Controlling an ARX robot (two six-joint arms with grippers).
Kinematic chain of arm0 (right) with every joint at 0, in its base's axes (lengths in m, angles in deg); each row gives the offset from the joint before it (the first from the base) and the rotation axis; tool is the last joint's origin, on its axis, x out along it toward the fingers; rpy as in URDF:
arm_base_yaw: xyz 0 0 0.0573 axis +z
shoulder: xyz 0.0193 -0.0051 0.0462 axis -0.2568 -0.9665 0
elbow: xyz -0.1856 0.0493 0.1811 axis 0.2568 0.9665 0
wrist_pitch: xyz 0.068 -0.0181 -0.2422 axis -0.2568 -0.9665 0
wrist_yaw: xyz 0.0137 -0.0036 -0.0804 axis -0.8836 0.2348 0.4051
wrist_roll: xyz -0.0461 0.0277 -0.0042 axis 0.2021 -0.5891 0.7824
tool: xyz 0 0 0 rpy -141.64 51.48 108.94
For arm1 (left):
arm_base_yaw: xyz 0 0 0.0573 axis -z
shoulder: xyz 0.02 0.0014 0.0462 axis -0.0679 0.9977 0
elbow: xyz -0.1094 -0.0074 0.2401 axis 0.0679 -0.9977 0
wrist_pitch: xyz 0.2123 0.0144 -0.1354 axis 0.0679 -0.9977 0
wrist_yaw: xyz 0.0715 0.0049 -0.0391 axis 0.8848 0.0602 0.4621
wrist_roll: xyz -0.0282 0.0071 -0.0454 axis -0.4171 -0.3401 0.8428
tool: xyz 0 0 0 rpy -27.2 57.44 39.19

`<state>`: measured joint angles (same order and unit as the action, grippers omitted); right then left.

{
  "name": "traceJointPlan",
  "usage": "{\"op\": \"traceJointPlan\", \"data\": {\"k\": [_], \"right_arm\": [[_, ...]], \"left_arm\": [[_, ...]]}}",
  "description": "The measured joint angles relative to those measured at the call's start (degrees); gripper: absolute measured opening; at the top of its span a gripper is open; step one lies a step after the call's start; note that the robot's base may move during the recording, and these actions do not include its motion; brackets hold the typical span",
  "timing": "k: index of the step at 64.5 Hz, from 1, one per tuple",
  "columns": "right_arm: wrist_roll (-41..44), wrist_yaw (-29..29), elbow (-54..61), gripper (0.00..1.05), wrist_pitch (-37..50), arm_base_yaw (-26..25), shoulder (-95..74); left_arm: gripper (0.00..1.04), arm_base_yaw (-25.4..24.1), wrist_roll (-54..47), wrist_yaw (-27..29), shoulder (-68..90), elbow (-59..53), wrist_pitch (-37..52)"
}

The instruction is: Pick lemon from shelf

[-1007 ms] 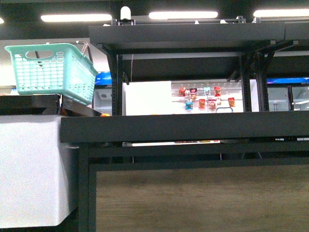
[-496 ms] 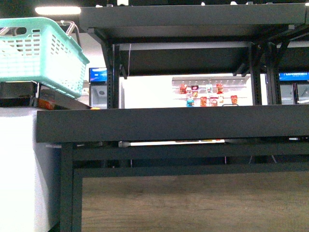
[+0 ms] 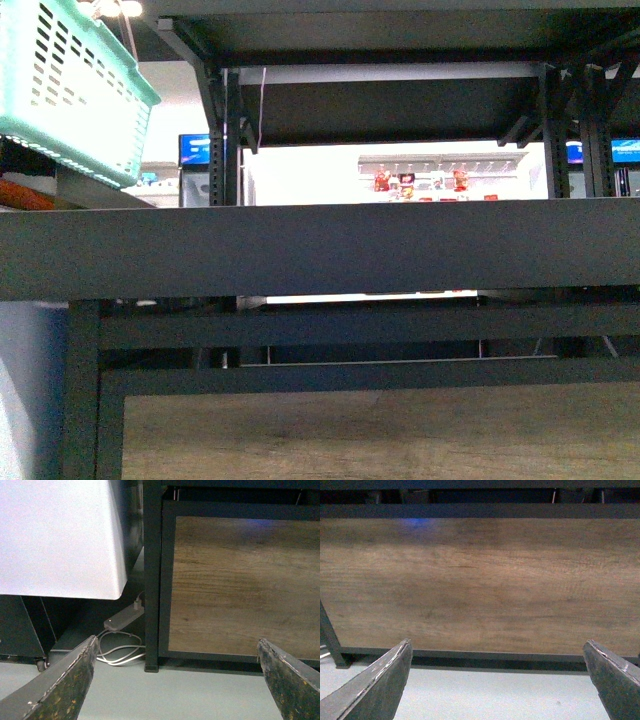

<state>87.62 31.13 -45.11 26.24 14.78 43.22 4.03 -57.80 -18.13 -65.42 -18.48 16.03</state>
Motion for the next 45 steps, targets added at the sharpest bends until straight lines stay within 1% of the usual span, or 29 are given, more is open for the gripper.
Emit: {"op": "traceJointPlan", "data": {"k": [45], "right_arm": [[-0.02, -0.07, 0.00, 1.02, 0.00, 0.00, 0.00]], "left_arm": [[0.97, 0.00, 0.00, 0.02, 0.00, 0.00, 0.00]]}}
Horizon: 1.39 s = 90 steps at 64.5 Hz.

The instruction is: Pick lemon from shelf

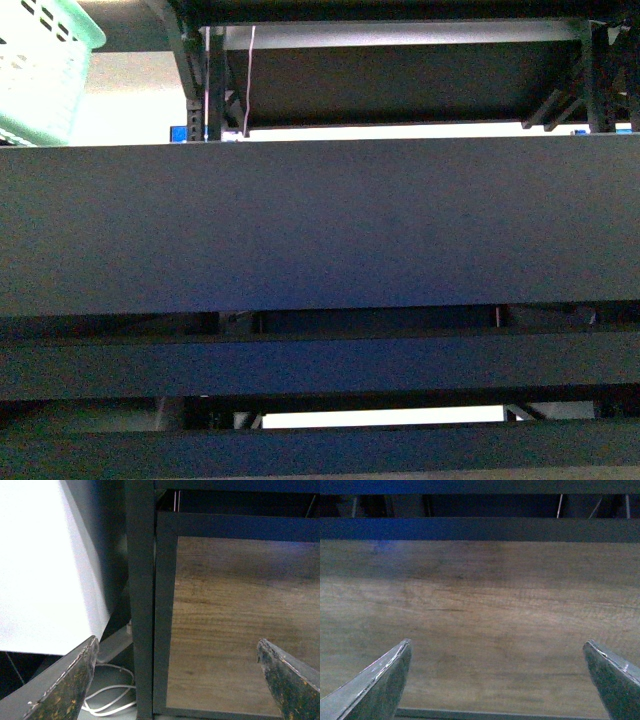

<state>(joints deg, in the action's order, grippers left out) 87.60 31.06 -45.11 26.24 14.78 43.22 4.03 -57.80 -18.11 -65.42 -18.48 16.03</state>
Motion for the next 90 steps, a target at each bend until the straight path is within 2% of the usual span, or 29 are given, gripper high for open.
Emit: {"op": "traceJointPlan", "data": {"k": [90], "right_arm": [[0.02, 0.07, 0.00, 1.02, 0.00, 0.00, 0.00]], "left_arm": [[0.97, 0.00, 0.00, 0.00, 0.00, 0.00, 0.00]]}}
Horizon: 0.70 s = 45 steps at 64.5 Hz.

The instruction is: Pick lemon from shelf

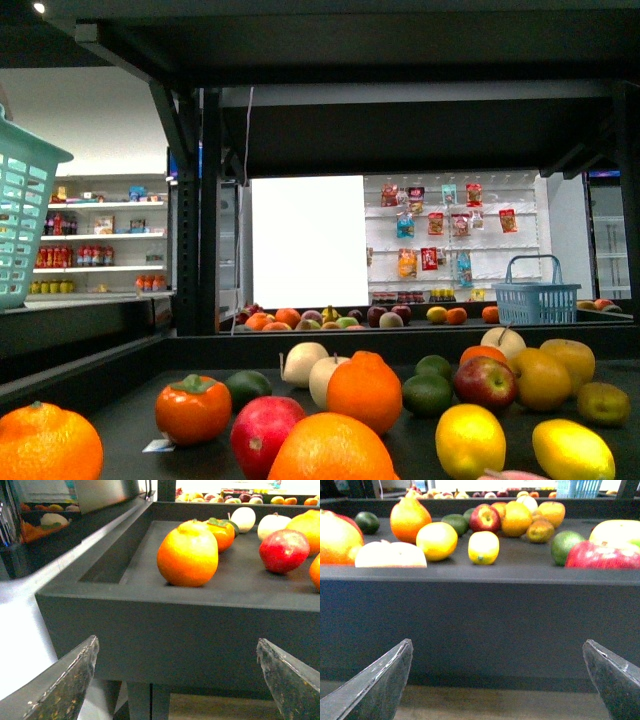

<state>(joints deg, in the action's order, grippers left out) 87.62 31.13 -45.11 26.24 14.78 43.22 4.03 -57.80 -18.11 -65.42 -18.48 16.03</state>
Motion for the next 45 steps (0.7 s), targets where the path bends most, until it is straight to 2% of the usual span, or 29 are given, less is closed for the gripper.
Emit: {"op": "traceJointPlan", "data": {"k": [45], "right_arm": [[0.00, -0.04, 0.00, 1.02, -0.02, 0.00, 0.00]], "left_arm": [[0.97, 0.00, 0.00, 0.00, 0.00, 0.00, 0.00]]}}
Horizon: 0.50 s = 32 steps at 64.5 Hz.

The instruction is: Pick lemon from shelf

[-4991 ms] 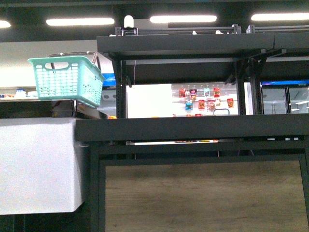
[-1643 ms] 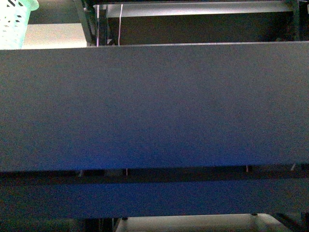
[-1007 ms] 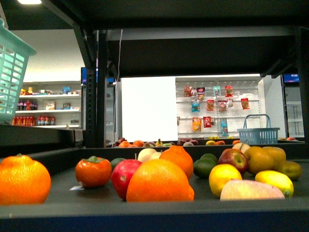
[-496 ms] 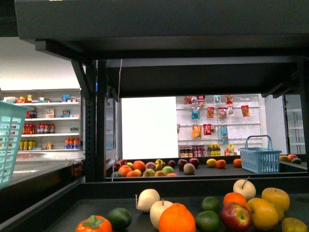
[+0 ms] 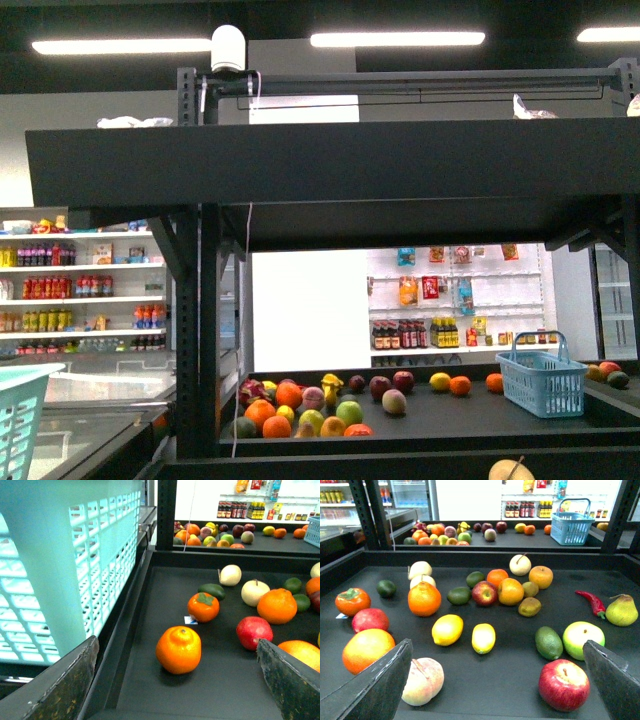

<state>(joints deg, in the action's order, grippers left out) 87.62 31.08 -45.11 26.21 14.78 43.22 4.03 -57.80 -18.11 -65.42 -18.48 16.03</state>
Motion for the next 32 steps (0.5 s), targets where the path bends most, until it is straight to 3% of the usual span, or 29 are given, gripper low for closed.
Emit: {"op": "traceJointPlan", "data": {"k": [32], "right_arm": [[0.00, 0.00, 0.00, 1.02, 0.02, 0.00, 0.00]], "left_arm": [[0.97, 0.00, -0.02, 0.00, 0.00, 0.00, 0.00]]}}
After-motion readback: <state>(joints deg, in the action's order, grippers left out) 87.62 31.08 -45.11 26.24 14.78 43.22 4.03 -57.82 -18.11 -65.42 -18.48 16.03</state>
